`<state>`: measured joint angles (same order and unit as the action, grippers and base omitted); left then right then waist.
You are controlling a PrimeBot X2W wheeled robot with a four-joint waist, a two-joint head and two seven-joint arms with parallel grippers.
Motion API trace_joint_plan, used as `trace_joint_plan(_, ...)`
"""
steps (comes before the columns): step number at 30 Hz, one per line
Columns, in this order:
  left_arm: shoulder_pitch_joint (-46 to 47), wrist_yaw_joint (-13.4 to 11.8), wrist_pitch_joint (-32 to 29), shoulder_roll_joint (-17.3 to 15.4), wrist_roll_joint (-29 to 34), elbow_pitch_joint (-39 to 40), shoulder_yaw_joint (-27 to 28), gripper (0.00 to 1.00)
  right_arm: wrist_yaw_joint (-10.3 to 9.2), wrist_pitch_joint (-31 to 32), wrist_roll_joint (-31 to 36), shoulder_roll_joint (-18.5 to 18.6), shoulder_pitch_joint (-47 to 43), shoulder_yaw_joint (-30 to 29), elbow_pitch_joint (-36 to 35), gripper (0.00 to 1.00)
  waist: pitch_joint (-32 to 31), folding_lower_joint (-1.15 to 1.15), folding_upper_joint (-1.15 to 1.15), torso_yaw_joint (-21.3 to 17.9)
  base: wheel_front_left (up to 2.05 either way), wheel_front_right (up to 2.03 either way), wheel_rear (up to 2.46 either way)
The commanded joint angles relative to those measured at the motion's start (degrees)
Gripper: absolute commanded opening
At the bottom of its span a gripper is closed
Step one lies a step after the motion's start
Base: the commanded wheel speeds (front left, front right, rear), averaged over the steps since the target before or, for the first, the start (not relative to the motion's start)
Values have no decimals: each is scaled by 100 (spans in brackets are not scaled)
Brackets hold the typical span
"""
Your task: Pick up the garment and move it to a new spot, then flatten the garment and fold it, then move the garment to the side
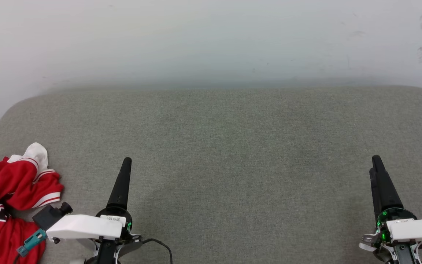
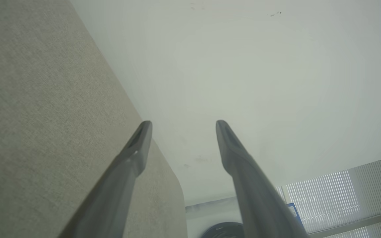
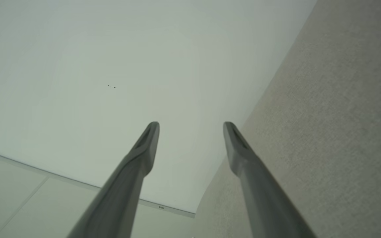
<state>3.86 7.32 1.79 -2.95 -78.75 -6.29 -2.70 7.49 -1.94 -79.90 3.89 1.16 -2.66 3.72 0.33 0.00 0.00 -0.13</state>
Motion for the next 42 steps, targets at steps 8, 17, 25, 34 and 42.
trace_joint_plan(8,154,11,197,7,1476,411,106,100,0,-190,1875,112,50,-55,-269,100,3,0,0,-6,0,0,0)
trace_joint_plan(17,122,13,368,9,2972,570,118,100,0,-356,3675,125,-29,-14,-427,100,8,0,0,-8,0,0,0)
trace_joint_plan(25,38,-32,507,-26,4208,549,76,100,0,-310,4730,154,-94,82,-509,100,3,0,0,-16,0,0,0)
trace_joint_plan(34,-31,-261,649,-190,5092,504,-34,100,0,-214,5540,187,-166,104,-626,100,5,0,0,-25,0,0,0)
trace_joint_plan(42,-89,-440,769,-318,5583,454,-143,100,0,-137,6132,186,-220,67,-700,100,-5,0,0,-31,0,0,0)
